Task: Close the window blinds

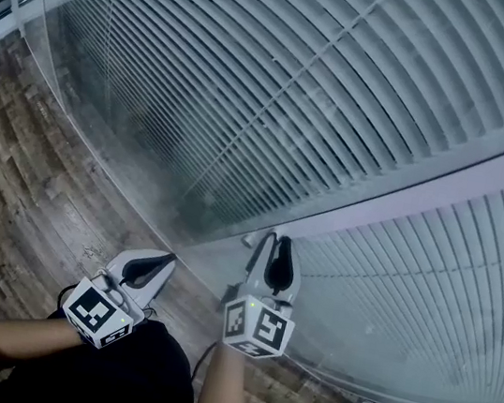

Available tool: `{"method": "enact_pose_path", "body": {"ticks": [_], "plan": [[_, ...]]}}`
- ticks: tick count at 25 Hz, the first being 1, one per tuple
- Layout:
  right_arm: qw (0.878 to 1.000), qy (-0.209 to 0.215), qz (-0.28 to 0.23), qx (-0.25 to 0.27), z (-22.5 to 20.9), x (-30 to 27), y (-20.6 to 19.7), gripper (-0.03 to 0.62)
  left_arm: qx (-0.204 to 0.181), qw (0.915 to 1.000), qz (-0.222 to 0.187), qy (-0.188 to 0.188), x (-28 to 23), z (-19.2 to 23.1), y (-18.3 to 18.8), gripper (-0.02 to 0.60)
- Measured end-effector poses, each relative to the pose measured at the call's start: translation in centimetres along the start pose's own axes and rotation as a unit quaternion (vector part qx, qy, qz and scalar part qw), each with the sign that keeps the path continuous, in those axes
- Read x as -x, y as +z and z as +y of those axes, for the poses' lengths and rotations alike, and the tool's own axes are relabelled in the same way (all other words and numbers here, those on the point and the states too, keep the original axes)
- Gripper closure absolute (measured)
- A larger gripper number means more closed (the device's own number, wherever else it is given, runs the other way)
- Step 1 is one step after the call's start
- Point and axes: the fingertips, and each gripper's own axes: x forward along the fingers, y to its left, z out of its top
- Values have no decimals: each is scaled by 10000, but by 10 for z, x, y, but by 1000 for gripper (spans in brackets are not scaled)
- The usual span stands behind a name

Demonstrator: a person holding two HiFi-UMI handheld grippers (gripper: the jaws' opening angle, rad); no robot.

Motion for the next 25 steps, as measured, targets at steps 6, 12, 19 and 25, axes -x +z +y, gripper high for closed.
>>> {"method": "enact_pose_path", "body": {"ticks": [6,12,19,25], "plan": [[10000,55,37,21,-3,1,-4,493,9,10000,23,-8,-1,-2,-7,580],[9587,-162,143,2835,1,13,1,475,9,10000,56,6,3,-3,-9,580],[8548,-281,978,5089,7,3,-24,425,-14,9999,145,17,3,-2,-15,580],[8209,-312,1190,5576,12,-4,-28,430,10,9999,156,-15,6,-1,-10,580]]}}
